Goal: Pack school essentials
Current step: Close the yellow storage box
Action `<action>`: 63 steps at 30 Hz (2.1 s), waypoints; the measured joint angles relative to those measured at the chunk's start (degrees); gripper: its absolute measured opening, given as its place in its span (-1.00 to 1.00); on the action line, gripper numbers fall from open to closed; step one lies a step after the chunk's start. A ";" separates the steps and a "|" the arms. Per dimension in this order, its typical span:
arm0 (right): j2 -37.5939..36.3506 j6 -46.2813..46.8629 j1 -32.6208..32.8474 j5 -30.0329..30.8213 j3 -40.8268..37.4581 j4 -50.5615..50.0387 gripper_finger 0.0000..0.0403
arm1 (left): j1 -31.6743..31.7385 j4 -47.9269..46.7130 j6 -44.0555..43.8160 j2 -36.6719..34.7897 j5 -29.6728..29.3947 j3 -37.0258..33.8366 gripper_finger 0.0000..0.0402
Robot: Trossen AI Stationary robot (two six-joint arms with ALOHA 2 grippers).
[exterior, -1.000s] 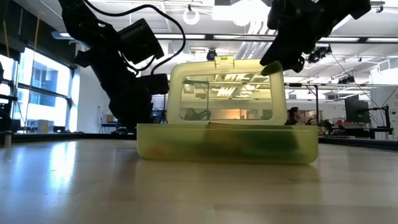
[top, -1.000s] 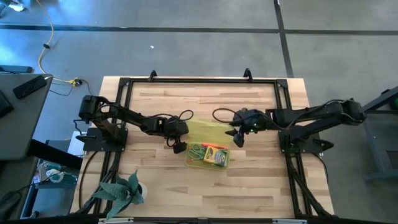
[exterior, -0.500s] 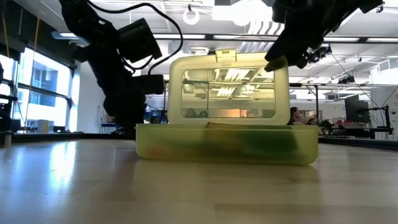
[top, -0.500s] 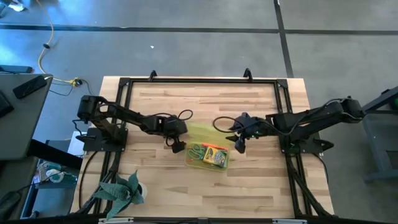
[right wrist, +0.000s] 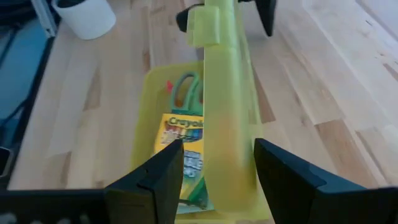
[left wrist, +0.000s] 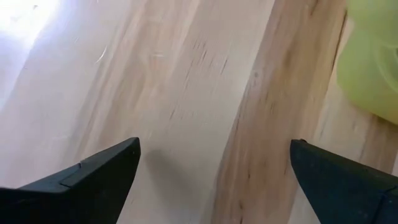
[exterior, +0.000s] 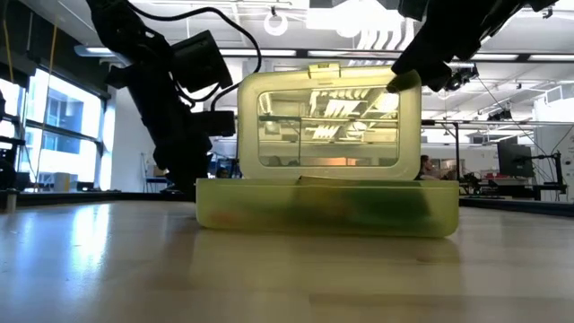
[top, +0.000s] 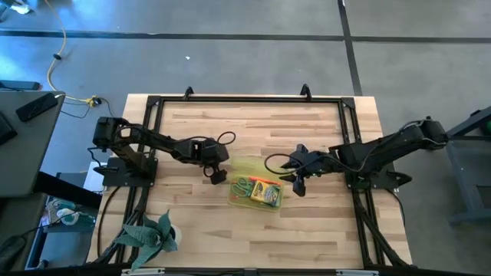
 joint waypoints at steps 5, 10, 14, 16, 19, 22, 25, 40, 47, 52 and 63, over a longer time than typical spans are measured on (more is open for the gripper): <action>0.00 2.48 2.14 -0.03 0.00 0.14 -0.08 | 0.00 -0.11 0.92 -0.02 -0.15 0.04 0.99; 0.32 5.34 4.37 0.52 0.00 1.03 -0.08 | 0.02 -0.86 4.03 -0.04 0.80 0.11 0.99; 1.39 7.19 6.01 2.92 0.00 2.59 -0.08 | 0.04 -2.20 5.77 -0.15 2.23 0.19 0.99; 2.42 8.29 6.68 3.90 0.00 2.82 -0.08 | 0.04 -2.94 6.28 -0.25 2.45 0.24 0.99; 4.61 10.09 7.59 4.23 0.00 3.70 -0.08 | 0.02 -3.78 7.22 -0.35 2.60 0.31 0.99; 7.09 10.55 8.52 4.39 0.02 5.92 -0.08 | 0.00 -4.67 8.40 -0.89 2.66 0.24 0.99; 9.18 10.78 9.29 4.63 0.02 7.69 -0.08 | 0.00 -6.26 10.12 -2.08 3.15 0.05 0.99; 11.00 10.48 12.64 2.30 0.02 8.52 -0.08 | -0.07 -12.28 13.23 -7.18 5.86 0.02 0.99; 11.04 10.32 13.64 2.72 0.00 8.58 -0.08 | -0.07 -13.84 13.17 -12.21 6.78 1.44 0.99; 11.04 10.72 13.61 2.90 0.00 8.59 -0.08 | -0.07 -13.99 13.08 -15.55 7.84 4.65 0.99; 11.02 10.72 13.61 3.17 0.00 8.65 -0.08 | -3.41 -3.10 12.64 -16.47 10.89 6.78 0.99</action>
